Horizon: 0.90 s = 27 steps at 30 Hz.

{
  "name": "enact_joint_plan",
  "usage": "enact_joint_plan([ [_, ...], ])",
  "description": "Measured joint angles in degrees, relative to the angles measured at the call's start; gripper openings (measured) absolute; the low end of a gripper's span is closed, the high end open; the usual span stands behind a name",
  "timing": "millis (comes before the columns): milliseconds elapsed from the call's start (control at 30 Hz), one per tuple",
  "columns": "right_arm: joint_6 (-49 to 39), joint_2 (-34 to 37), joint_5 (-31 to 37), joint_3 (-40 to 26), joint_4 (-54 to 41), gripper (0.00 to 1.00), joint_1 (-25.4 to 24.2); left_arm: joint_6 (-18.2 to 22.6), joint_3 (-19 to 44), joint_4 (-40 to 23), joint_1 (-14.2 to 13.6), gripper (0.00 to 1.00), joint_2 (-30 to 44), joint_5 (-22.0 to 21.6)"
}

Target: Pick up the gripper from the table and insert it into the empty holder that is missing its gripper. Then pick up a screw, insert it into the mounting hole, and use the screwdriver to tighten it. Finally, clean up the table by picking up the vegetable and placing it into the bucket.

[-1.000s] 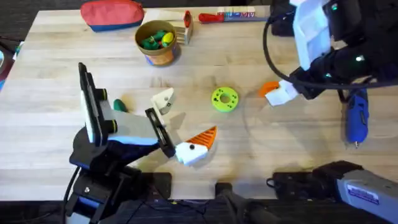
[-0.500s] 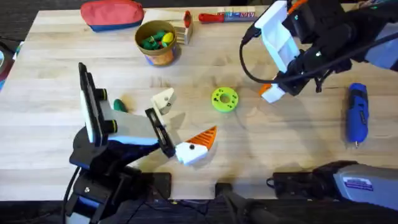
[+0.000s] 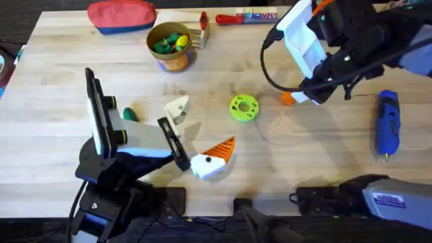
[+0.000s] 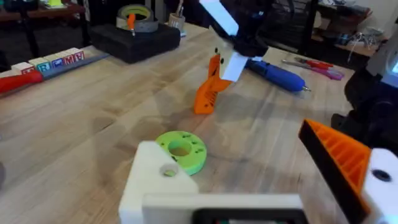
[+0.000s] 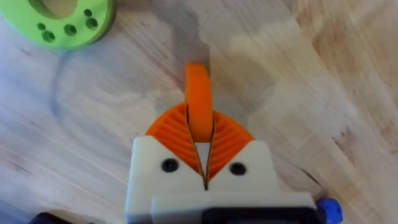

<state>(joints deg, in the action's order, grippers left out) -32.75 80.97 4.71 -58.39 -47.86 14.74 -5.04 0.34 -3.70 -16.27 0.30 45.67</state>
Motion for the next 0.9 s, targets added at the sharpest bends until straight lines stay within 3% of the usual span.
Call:
enact_joint_plan([
  [300, 6.69, -16.65, -2.47, -2.47, -1.38, 0.003, -2.64, 0.0, 0.0, 0.0, 0.0, 0.985, 0.0, 0.02],
  [333, 8.13, -19.13, -4.49, -2.47, -1.16, 0.003, -4.27, -0.02, 0.0, 0.0, 0.0, 0.985, 0.0, 0.02],
  [367, 12.92, -24.72, -13.24, -1.33, 2.4, 0.003, -10.5, -0.07, 0.0, 0.0, 0.0, 0.987, 0.0, 0.02],
  [467, 19.04, -28.08, -24.19, 3.47, 8.84, 0.003, -15.99, -0.13, 0.0, 0.0, 0.0, 0.986, 0.02, 0.02],
  [667, 45.02, -25.95, -43.94, 17.28, 21.43, 0.003, -17.74, -0.15, 0.0, 0.0, 0.0, 0.985, 0.0, 0.04],
  [767, 54.82, -21.91, -52.12, 21.33, 23.7, 0.003, -14.85, -0.15, 0.0, 0.0, 0.0, 0.987, 0.0, 0.04],
  [900, 60.75, -15.9, -61.28, 21.92, 27.88, 0.003, -8.96, -0.15, 0.0, 0.0, 0.0, 0.987, 0.02, 0.06],
])
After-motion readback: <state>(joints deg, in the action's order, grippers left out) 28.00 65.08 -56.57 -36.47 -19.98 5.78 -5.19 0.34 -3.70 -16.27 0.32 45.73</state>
